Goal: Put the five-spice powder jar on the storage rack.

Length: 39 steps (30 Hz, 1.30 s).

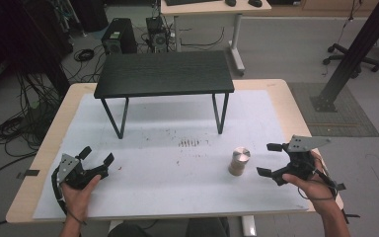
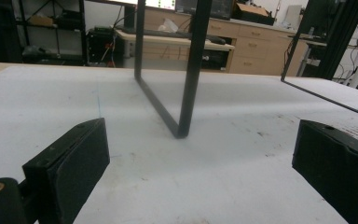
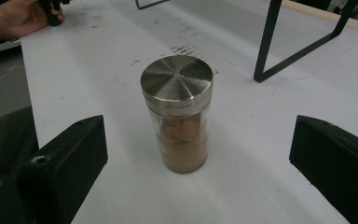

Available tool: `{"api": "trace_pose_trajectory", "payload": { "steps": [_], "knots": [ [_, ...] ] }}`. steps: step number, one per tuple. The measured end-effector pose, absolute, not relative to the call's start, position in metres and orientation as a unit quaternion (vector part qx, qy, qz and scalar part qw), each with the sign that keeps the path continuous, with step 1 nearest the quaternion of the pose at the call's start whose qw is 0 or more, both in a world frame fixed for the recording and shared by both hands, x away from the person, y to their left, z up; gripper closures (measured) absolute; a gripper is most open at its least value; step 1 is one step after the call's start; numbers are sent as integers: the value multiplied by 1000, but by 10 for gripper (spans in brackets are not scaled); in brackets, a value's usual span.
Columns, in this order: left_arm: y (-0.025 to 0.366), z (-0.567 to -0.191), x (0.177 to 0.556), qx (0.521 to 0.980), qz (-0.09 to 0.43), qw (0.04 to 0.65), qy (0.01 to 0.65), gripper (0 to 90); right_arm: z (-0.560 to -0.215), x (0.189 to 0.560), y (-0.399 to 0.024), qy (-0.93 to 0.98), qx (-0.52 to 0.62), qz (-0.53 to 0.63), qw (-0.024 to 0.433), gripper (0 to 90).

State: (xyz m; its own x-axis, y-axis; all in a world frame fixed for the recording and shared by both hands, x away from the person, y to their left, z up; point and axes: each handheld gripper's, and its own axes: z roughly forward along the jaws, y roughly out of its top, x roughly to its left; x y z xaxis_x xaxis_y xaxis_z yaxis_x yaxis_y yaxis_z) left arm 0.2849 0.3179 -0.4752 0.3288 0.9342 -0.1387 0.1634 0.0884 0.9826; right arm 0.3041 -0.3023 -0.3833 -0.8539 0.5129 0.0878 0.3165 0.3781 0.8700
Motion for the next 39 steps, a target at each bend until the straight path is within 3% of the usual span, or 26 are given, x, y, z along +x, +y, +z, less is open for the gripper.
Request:
{"api": "trace_pose_trajectory", "payload": {
  "steps": [39],
  "knots": [
    [318, -475, 285, 584, 340, 567, 470, 43, -396, 315, -280, 829, 236, 500, 77, 40]
  ]
}}
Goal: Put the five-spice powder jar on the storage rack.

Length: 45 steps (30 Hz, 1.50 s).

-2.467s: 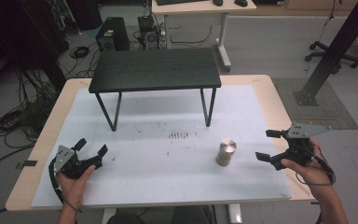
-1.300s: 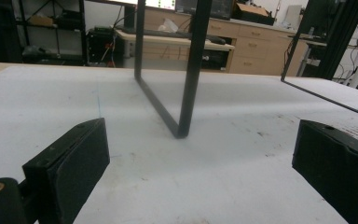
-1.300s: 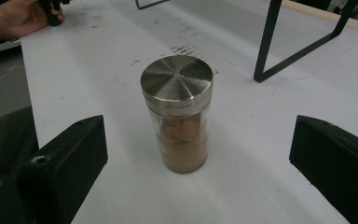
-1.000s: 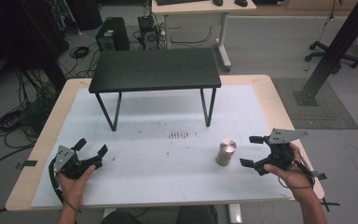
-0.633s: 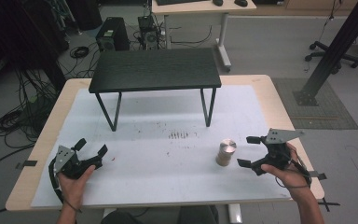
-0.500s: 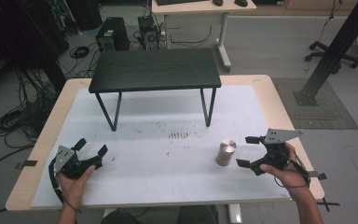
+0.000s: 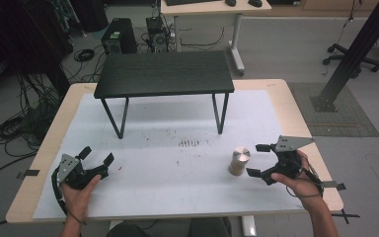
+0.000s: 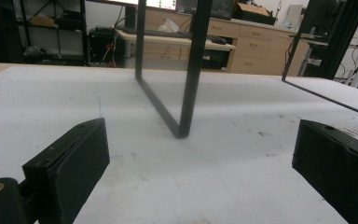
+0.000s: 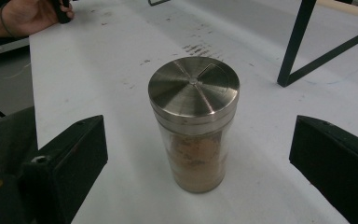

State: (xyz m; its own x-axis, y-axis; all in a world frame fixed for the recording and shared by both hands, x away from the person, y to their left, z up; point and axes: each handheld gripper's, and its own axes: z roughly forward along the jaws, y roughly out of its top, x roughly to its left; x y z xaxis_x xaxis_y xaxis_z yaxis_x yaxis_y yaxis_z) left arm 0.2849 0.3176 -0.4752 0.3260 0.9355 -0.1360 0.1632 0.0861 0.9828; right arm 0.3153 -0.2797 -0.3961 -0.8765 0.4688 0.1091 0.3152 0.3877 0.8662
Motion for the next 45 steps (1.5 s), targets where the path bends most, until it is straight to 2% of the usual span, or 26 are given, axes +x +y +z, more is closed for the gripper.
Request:
{"api": "trace_pose_trajectory", "payload": {
  "steps": [45],
  "knots": [
    [317, -475, 285, 587, 342, 565, 468, 42, -409, 330, -258, 833, 229, 500, 62, 41]
  ]
}}
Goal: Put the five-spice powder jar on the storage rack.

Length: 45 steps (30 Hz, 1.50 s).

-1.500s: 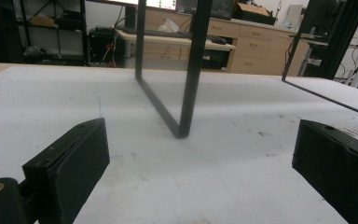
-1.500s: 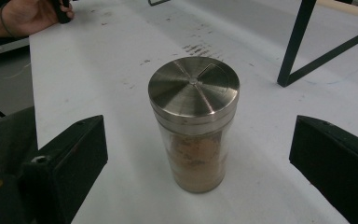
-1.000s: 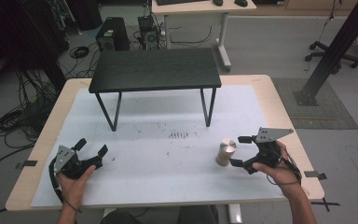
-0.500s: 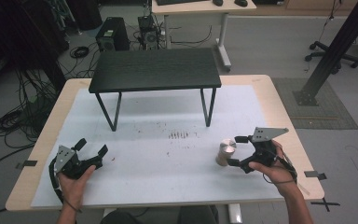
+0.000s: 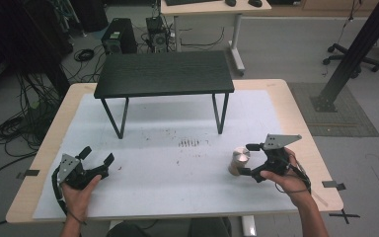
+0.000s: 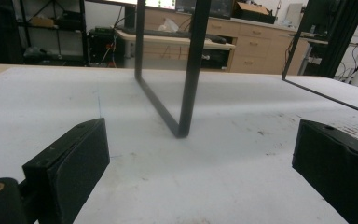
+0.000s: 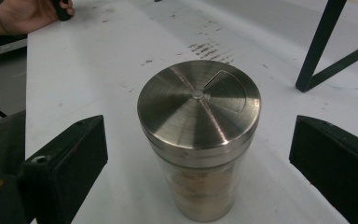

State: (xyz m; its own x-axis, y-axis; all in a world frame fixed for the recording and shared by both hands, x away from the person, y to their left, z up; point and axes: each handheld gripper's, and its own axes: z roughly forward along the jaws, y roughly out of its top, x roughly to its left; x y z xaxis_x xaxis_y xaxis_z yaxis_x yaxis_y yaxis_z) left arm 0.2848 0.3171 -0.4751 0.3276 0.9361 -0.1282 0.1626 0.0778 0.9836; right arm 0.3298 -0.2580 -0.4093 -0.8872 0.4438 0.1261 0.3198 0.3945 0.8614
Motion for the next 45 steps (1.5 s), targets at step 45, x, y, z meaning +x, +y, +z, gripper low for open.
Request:
{"api": "trace_pose_trajectory", "payload": {
  "steps": [45],
  "knots": [
    [317, -475, 285, 589, 343, 564, 467, 42, -411, 334, -250, 829, 227, 507, 62, 41]
  ]
}}
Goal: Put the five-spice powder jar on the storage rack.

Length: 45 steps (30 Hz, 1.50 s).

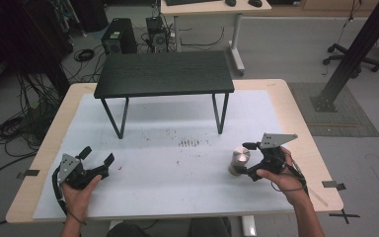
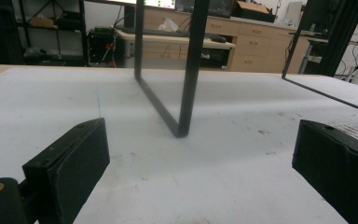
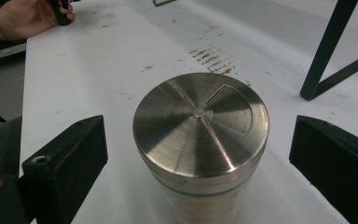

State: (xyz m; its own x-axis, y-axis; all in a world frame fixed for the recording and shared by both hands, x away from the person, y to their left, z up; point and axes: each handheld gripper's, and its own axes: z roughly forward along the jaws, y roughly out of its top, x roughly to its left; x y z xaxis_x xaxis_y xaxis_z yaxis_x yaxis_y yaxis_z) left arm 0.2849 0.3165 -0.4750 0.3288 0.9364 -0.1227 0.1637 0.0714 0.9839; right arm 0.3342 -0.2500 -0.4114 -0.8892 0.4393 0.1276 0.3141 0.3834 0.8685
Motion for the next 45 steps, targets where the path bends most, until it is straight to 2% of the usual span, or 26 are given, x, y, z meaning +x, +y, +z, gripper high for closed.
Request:
{"api": "trace_pose_trajectory", "payload": {
  "steps": [45],
  "knots": [
    [316, -475, 285, 590, 343, 563, 466, 43, -411, 336, -247, 832, 225, 504, 62, 41]
  ]
}}
